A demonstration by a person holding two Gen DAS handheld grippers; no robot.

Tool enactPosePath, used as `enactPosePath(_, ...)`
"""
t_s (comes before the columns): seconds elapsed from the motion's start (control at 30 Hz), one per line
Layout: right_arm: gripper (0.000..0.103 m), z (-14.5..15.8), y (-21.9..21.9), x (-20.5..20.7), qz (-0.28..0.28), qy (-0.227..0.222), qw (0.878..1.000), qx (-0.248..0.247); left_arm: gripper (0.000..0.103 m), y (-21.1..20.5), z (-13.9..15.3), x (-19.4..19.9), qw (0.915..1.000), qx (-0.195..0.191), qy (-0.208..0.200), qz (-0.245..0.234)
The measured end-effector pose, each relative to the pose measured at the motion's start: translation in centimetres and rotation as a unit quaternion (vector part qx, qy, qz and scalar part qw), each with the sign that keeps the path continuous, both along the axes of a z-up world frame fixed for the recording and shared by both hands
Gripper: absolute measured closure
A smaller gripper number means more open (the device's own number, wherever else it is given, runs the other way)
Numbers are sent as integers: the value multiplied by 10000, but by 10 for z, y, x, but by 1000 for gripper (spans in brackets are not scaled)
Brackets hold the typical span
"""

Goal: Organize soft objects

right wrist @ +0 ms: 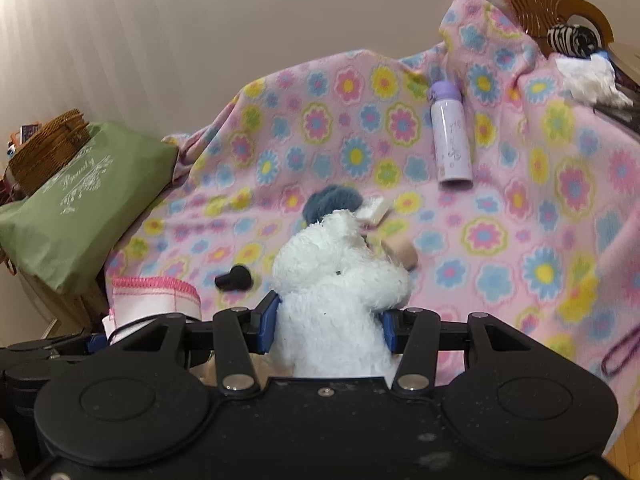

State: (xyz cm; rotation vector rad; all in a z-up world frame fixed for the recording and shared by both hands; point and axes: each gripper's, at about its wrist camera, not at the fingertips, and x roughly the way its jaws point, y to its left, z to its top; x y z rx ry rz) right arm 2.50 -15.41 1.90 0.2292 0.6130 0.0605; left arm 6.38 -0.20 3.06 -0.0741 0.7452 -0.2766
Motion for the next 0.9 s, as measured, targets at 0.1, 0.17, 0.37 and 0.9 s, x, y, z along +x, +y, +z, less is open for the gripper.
enactPosePath(0.1,55,-5,3,-14,22,70,10000,59,22,0,-3,-11,10000,13,39,16)
enactPosePath(0.17,55,-9,5,-22,8,105,9999,57,22,-1,-5,-18,10000,33,53,26)
enactPosePath(0.37,55,-18,5,-44,-41,222,9996,154,22,-2,-11,-34,9998,81,124,97)
enactPosePath(0.9,55,-33,13,-62,-237,551,9982,-93,22,-2,-31,-44,9976,444,377,370)
